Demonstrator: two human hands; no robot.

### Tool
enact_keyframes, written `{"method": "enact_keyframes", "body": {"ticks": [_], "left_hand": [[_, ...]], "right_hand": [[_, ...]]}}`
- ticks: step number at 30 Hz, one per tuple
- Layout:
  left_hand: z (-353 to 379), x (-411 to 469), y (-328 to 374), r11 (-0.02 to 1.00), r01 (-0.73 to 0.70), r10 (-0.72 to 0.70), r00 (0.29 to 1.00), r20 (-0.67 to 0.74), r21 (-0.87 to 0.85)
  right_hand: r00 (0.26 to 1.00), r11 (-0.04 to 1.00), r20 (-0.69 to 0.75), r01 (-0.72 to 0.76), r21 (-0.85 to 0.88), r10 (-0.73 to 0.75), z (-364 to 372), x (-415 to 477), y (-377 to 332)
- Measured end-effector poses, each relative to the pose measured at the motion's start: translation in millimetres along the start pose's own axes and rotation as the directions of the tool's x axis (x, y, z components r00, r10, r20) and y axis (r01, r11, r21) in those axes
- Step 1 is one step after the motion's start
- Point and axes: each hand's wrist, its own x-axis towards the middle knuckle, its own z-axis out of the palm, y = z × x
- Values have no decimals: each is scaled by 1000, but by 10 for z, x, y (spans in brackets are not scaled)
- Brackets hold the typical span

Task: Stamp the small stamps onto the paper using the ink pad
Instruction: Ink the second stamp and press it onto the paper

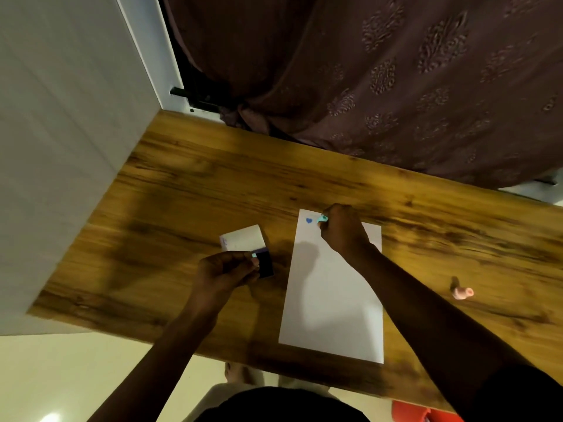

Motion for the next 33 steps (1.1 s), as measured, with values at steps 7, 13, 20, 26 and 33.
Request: {"method": "enact_keyframes", "body": {"ticks": [7, 13, 20, 26, 33], "left_hand": [[164, -68, 104, 1000, -31, 31, 999, 27, -1], [480, -161, 116, 998, -45, 47, 998, 51, -39], [1124, -225, 50, 994, -29, 8, 981, 192, 110], [1572, -324, -26, 987, 10, -61, 943, 326, 158], [1799, -396, -103, 977, -29, -62, 911, 408, 212]], "right_hand": [[982, 943, 153, -152, 296, 110, -254, 194, 191], [927, 106, 318, -343, 933, 201, -654, -302, 408], [963, 295, 250, -268, 917, 96, -711, -1393, 646], [988, 513, 150, -153, 845, 47, -703, -1846, 842], [993, 582, 113, -111, 806, 32, -788, -2014, 1103]]}}
